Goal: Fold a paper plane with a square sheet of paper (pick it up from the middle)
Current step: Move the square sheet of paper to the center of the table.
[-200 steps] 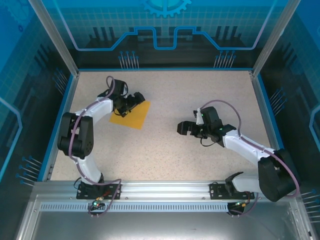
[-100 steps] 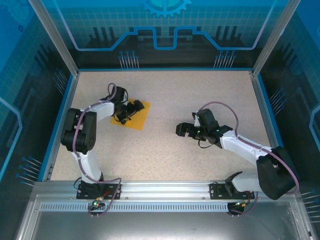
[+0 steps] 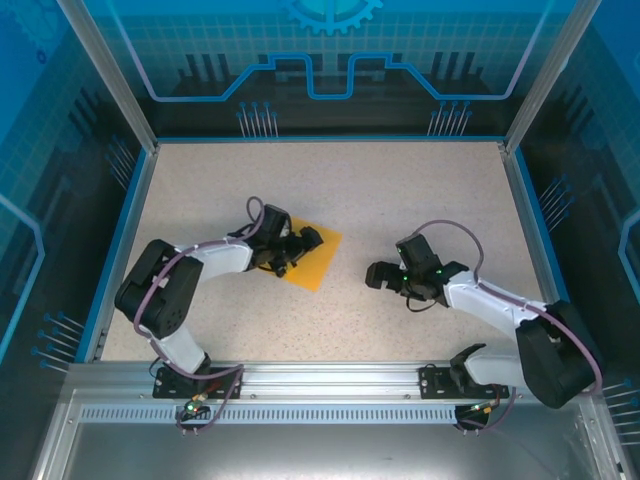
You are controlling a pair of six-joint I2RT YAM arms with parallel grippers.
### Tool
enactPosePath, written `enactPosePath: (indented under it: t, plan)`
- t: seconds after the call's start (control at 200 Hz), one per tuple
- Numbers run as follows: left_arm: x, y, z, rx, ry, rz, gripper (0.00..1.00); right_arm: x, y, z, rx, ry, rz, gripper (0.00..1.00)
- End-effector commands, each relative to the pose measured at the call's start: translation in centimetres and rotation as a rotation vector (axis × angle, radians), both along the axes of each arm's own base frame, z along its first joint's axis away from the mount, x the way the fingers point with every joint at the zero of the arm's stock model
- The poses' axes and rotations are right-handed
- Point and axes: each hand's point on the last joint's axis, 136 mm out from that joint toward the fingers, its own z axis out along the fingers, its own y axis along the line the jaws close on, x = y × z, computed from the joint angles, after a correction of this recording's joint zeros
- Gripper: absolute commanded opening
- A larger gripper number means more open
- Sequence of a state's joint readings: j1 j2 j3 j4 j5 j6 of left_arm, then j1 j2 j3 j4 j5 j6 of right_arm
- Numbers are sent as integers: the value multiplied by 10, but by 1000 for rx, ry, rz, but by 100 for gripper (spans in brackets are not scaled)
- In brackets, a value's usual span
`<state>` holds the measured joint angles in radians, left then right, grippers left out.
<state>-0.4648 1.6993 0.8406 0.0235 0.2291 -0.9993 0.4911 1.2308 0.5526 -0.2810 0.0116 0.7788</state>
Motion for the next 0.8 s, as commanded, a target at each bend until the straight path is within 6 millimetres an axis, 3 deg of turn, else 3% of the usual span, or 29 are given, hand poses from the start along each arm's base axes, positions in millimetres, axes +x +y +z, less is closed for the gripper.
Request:
enactPosePath:
  t: [0.0, 0.18, 0.29, 0.395, 0.565, 0.795]
  plan:
    - [-37, -7, -28, 30, 140, 25, 99, -12, -6, 8, 3, -18, -10, 100]
    - [-34, -19, -1, 13, 77, -6, 98, -27, -7, 29, 66, -95, 23, 99]
    - [-30, -15, 22, 39, 12, -29, 98, -30, 7, 48, 167, -164, 85, 99]
    - [-31, -13, 45, 54, -37, -71, 99, -36, 17, 53, 226, -146, 118, 100]
    - [-39, 1, 70, 90, -104, -100, 98, -39, 28, 51, 202, -95, 161, 100]
    - [-36, 33, 79, 74, -113, -59, 98, -40, 49, 57, 142, -100, 182, 99]
